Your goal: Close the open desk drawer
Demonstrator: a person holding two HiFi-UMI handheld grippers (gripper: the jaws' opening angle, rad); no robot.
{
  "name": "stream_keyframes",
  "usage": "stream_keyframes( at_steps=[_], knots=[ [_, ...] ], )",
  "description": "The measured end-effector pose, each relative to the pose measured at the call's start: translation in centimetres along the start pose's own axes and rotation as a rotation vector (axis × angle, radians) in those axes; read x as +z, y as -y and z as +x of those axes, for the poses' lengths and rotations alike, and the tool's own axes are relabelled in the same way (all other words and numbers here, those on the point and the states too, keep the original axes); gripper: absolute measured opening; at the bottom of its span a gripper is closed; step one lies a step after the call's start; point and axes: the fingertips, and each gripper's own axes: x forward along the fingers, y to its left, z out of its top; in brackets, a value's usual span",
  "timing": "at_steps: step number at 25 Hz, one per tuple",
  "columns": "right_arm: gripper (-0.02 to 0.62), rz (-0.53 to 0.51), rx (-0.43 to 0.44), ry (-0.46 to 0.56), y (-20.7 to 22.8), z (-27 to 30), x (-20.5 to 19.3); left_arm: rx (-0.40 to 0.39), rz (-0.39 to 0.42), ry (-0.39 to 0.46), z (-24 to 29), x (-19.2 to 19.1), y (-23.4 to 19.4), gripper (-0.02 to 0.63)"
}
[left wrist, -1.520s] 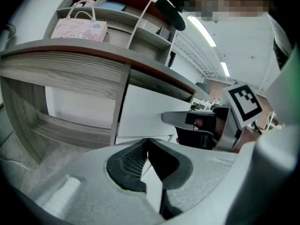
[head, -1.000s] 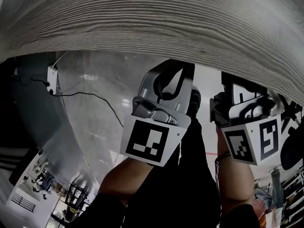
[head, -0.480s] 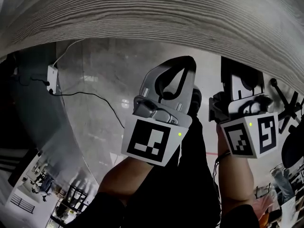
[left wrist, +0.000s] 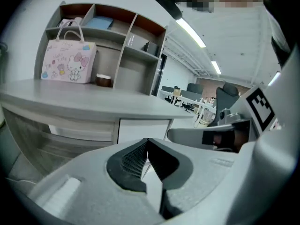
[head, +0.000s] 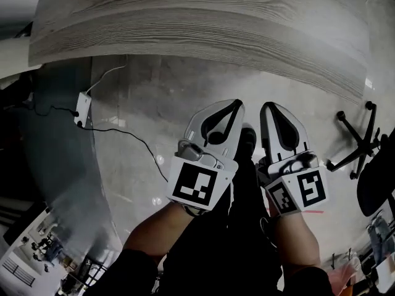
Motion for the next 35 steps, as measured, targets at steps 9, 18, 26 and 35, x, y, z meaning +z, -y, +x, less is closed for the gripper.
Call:
stream_keyframes(
  at_steps=[9,18,26,35],
  knots=[
    [0.013,-0.104,0.113,0.086,-9.7,-8.5,12.8,-0.022,0.085,0.085,-10.8,12.5,6.0,0.008],
    [0.012,-0.33,0.229,0.115,-19.4,-17.4,22.6,0.0,0.167,0.124,-22.3,21.8,10.9,0.008],
    [0.012,-0.416,0.255,0.236,-24.9,-25.2,29.3,-0.022,0.234,0.276,-29.4,29.2,16.5,0.008],
    [0.011,-0.357,0.358,0.289,-29.6,-30.9,29.9,-0.002,0.272,0.365,-35.0,30.9,18.8,0.008]
  ],
)
